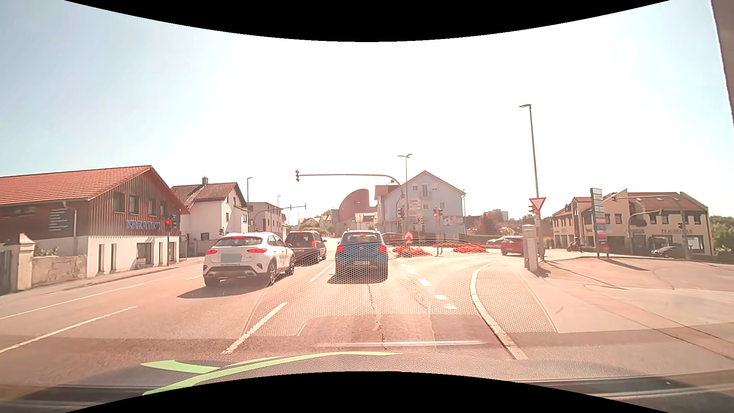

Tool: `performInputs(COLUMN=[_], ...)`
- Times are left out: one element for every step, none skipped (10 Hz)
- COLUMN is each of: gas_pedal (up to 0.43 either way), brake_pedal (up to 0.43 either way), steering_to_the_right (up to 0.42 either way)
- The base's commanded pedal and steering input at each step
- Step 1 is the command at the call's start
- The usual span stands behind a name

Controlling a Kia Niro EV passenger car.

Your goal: Follow the waypoints while adhering to traffic rules and regulations

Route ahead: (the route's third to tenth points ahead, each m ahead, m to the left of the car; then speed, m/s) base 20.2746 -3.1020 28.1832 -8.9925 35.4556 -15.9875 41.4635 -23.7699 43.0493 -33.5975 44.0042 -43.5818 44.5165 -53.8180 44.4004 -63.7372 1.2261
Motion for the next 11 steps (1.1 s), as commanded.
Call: performInputs(gas_pedal=[0.197,0.197,0.197,0.197,0.197,0.197,0.197,0.197,0.177,0.138,0.11], brake_pedal=[0.0,0.0,0.0,0.0,0.0,0.0,0.0,0.0,0.0,0.0,0.0], steering_to_the_right=[0.013,0.014,0.015,0.019,0.023,0.029,0.037,0.048,0.064,0.082,0.094])
